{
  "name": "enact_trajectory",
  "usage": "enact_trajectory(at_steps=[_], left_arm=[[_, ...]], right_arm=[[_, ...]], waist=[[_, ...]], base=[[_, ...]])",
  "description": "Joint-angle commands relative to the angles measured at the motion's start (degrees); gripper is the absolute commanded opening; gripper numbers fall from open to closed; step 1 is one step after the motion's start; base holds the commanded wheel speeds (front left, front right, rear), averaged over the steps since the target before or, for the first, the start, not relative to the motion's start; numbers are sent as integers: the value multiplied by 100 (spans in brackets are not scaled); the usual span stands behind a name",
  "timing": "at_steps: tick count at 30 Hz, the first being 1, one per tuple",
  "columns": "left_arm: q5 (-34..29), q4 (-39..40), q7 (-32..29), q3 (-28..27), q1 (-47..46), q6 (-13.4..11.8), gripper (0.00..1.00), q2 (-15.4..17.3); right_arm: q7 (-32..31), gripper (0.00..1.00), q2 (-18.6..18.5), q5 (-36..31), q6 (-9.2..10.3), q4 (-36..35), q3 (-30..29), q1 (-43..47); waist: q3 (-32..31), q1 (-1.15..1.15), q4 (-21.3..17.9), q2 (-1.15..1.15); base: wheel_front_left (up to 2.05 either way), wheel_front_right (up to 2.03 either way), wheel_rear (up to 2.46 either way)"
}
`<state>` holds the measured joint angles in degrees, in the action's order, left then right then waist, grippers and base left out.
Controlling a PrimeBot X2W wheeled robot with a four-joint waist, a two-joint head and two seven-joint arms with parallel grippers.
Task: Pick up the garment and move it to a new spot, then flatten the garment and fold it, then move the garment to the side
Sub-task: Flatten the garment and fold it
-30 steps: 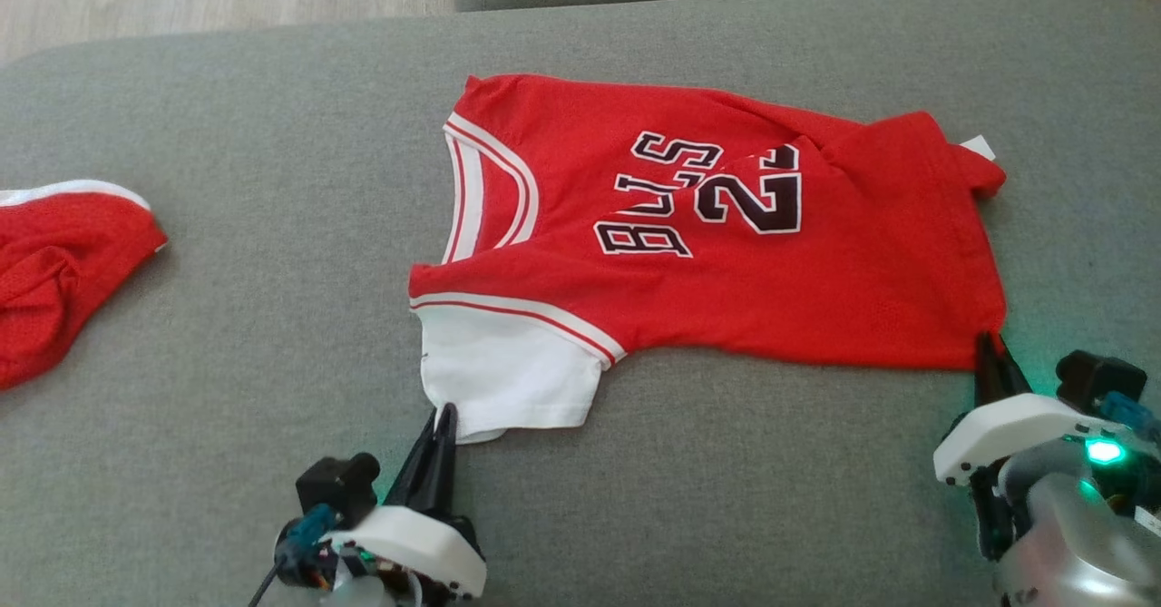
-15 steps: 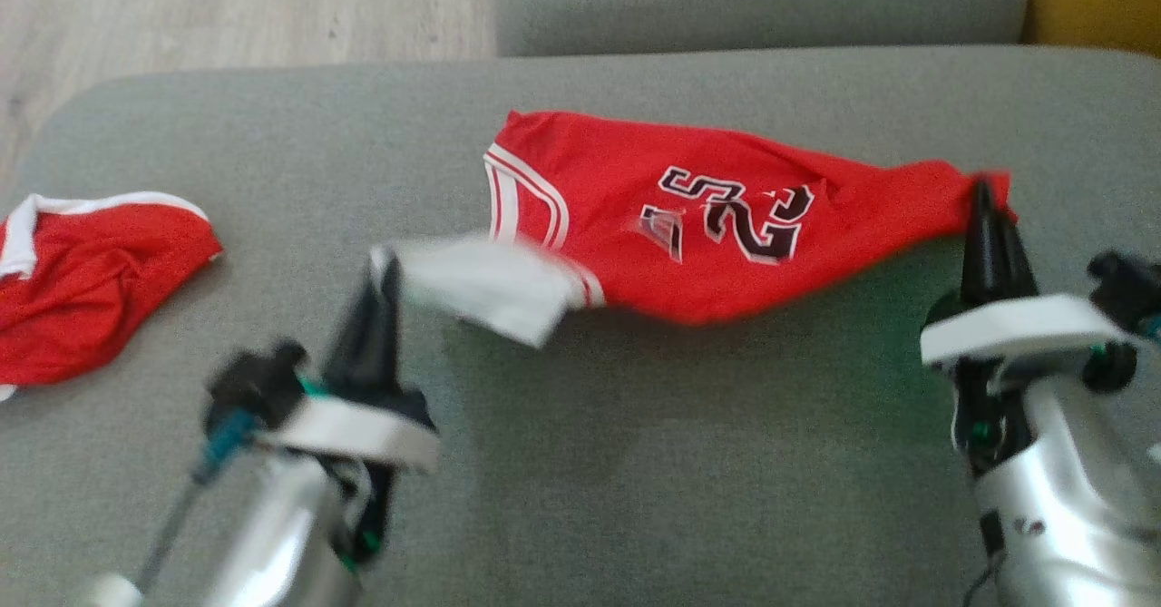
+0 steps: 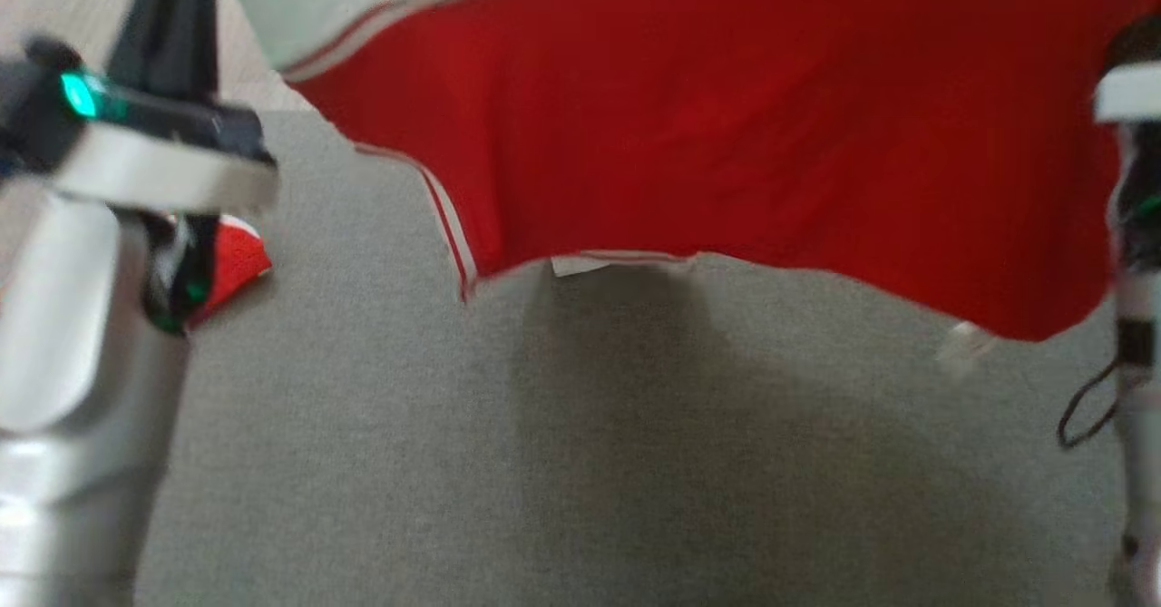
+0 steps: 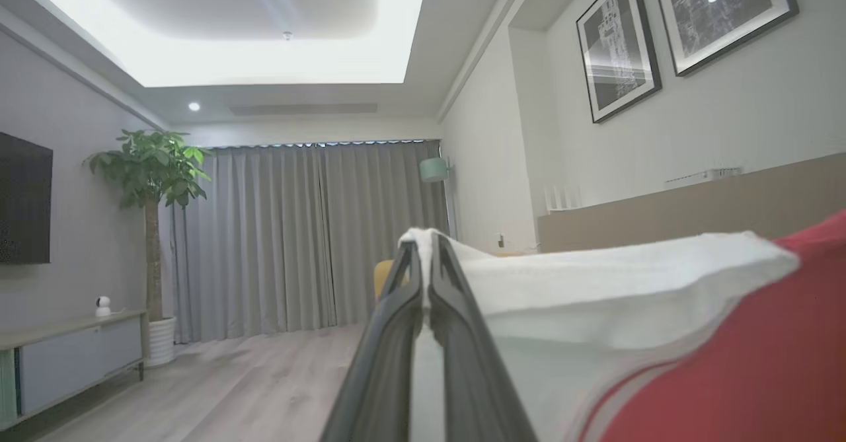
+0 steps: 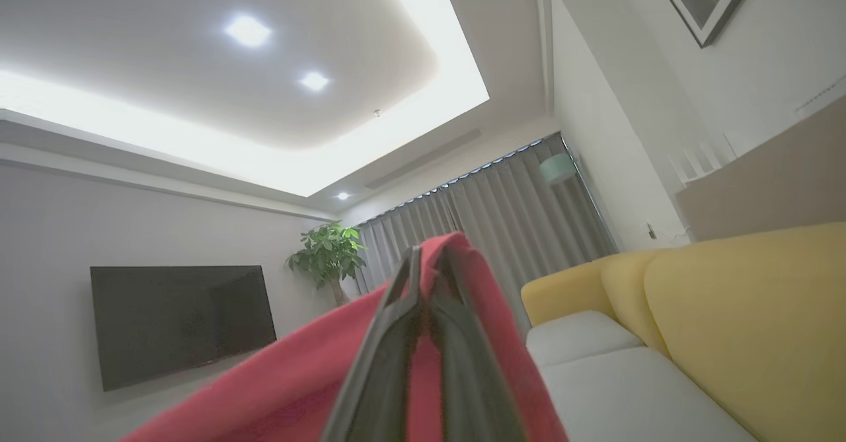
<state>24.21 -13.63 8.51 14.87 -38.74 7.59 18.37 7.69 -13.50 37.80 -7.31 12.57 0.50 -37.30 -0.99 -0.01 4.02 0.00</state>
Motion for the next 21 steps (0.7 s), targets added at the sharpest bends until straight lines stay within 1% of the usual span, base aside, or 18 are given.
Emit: enact_trajectory(at_steps=[1, 3, 5, 7, 10, 12, 14, 17, 19, 21], left_arm=[[77, 213, -147, -202, -511, -10, 0, 284], [35, 215, -387, -171, -781, -18, 0, 370], [2, 191, -591, -148, -1009, -72, 0, 389], [-33, 104, -771, -117, -1222, -134, 0, 384], [-123, -115, -791, -103, -1605, -246, 0, 324], [-287, -281, -579, -128, -1973, -387, 0, 289], [-434, -498, -273, -181, -2376, -554, 0, 222], [-629, -782, 227, -245, -2947, -762, 0, 135], [-643, -922, 439, -308, -3208, -843, 0, 24], [-597, -1050, 549, -348, -3262, -852, 0, -106]], right_arm=[[-162, 0, -70, -42, -18, -278, -30, -419], [-419, 0, -99, -182, -18, -344, -103, -677], [-644, 0, -69, -311, -18, -279, -155, -941], [-786, 0, -21, -481, -18, -105, -181, -1229], [-834, 0, 59, -770, -18, 260, -147, -1759], [-667, 0, 63, -1001, -18, 521, -172, -2228], [-355, 0, 54, -1215, -18, 807, -256, -2737], [156, 0, 1, -1469, -18, 1203, -314, -3442], [338, 0, -51, -1490, -18, 1441, -258, -3743], [414, 0, -135, -1430, -18, 1655, -171, -3827]], waist=[[98, 1, 38, 0], [268, 1, 70, 0], [488, 1, 88, 0], [762, 1, 96, 0], [1224, 1, 91, 0], [1524, 1, 88, 0], [1748, 1, 93, 0], [1936, 1, 118, 0], [1971, 1, 152, 0], [1955, 1, 179, 0]], base=[[0, 0, 0], [0, 0, 0], [0, 0, 0], [0, 0, 0], [0, 0, 0], [0, 0, 0], [0, 0, 0], [0, 0, 0], [0, 0, 0], [0, 0, 0]])
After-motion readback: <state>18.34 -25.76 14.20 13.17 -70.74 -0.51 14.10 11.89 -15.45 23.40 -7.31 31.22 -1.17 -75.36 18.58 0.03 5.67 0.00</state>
